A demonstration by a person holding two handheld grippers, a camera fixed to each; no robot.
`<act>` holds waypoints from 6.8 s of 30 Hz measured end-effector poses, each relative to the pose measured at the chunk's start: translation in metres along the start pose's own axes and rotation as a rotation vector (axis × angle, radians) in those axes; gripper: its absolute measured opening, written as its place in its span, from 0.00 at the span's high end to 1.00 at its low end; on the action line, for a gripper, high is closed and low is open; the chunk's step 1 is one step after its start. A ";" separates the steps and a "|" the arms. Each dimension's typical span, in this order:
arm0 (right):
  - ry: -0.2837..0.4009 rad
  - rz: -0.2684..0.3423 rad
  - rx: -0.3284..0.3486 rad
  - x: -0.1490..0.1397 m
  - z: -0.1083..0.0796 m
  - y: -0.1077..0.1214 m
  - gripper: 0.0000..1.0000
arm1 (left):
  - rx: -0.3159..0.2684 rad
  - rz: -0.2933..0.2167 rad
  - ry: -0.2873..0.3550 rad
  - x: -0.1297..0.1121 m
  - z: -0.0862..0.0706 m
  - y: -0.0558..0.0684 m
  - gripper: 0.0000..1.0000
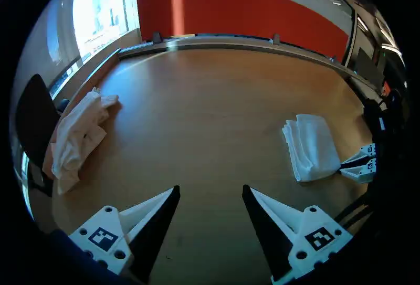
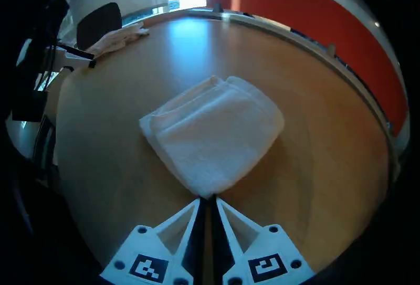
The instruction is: Fold towel
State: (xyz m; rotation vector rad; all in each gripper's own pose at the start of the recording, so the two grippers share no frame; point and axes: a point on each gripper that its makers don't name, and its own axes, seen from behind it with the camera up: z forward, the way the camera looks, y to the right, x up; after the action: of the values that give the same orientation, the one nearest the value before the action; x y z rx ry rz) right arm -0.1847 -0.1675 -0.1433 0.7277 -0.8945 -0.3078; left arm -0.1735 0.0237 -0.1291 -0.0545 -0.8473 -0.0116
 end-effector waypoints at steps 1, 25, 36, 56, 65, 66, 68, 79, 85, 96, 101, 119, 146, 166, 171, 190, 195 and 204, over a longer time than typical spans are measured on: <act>0.003 0.002 -0.001 0.001 -0.001 0.001 0.94 | 0.000 0.000 -0.001 0.000 0.000 0.000 0.12; 0.210 -0.139 -0.046 0.131 -0.072 0.037 0.95 | -0.013 -0.003 0.047 0.022 0.000 0.009 0.12; 0.276 -0.149 -0.059 0.166 -0.110 0.054 0.95 | -0.021 0.001 0.070 0.036 -0.003 0.016 0.12; 0.309 -0.101 -0.102 0.165 -0.145 0.107 0.95 | -0.029 0.015 0.069 0.039 -0.001 0.026 0.12; 0.297 -0.080 -0.127 0.156 -0.157 0.142 0.95 | -0.025 0.024 0.065 0.041 0.000 0.028 0.12; 0.296 -0.076 -0.130 0.154 -0.158 0.147 0.95 | -0.025 0.025 0.064 0.041 0.000 0.029 0.12; 0.293 -0.069 -0.136 0.152 -0.161 0.157 0.95 | -0.024 0.026 0.064 0.042 0.001 0.029 0.12; 0.275 -0.009 -0.158 0.132 -0.176 0.218 0.95 | -0.015 0.032 0.059 0.045 0.002 0.033 0.12; 0.253 0.006 -0.169 0.118 -0.182 0.249 0.95 | -0.009 0.030 0.057 0.047 0.002 0.034 0.12; 0.207 0.025 -0.181 0.095 -0.188 0.298 0.95 | 0.005 0.027 0.049 0.047 0.004 0.037 0.12; 0.189 0.031 -0.184 0.088 -0.190 0.317 0.95 | 0.011 0.028 0.045 0.046 0.005 0.039 0.12; 0.164 0.058 -0.215 0.080 -0.195 0.370 0.95 | 0.026 0.030 0.039 0.048 0.006 0.047 0.12; 0.139 0.060 -0.209 0.068 -0.186 0.381 0.95 | 0.033 0.029 0.035 0.051 0.008 0.052 0.12; 0.046 0.105 -0.202 -0.013 -0.190 0.372 0.95 | 0.018 0.052 0.033 0.056 0.011 0.061 0.12; 0.016 0.139 -0.204 -0.039 -0.189 0.368 0.95 | 0.015 0.058 0.033 0.056 0.012 0.064 0.12; -0.095 0.255 -0.247 -0.116 -0.181 0.368 0.95 | 0.017 0.071 0.025 0.054 0.011 0.067 0.12; -0.125 0.272 -0.256 -0.131 -0.178 0.368 0.95 | 0.018 0.072 0.022 0.052 0.010 0.068 0.12; -0.171 0.308 -0.277 -0.157 -0.173 0.369 0.95 | 0.023 0.075 0.016 0.049 0.010 0.066 0.12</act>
State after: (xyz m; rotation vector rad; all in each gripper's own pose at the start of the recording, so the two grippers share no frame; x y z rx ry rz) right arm -0.1600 0.2593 -0.0542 0.3037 -1.0853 -0.2154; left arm -0.1463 0.0907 -0.0891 -0.0643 -0.8293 0.0681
